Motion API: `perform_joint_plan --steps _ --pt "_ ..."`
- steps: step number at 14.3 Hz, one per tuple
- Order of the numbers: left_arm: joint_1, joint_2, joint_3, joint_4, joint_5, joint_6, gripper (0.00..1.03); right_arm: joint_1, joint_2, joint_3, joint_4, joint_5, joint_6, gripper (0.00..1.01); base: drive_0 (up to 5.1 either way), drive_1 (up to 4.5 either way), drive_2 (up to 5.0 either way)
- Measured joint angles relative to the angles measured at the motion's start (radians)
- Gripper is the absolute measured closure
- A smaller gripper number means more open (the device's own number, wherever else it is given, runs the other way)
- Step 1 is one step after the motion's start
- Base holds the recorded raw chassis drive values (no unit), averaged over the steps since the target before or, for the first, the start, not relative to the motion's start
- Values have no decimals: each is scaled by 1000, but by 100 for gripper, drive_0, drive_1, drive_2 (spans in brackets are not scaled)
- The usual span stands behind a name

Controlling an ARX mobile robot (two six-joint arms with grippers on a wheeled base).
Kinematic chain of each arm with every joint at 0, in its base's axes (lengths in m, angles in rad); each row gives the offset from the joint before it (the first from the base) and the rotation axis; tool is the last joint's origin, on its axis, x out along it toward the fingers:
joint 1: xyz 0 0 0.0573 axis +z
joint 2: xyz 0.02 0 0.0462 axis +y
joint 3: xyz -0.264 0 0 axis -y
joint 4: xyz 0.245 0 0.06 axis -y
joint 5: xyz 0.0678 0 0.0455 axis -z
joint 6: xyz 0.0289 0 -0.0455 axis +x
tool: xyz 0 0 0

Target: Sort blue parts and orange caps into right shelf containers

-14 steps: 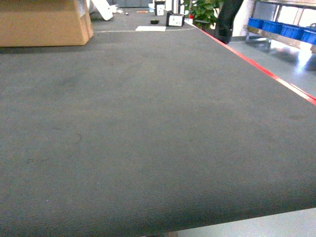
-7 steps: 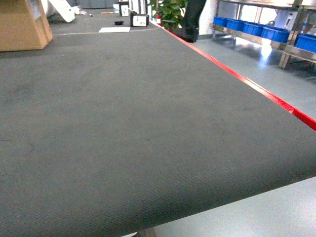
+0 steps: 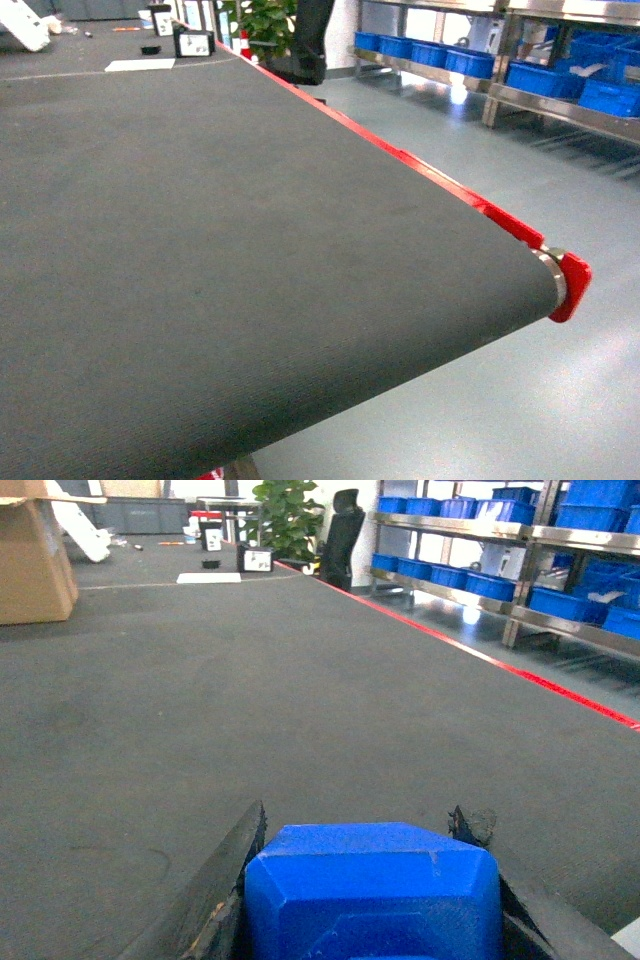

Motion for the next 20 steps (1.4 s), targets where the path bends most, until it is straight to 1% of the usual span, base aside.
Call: perform_joint_plan --steps 20 --pt "0 0 0 0 0 0 59 0 0 0 0 0 0 56 -160 -160 -160"
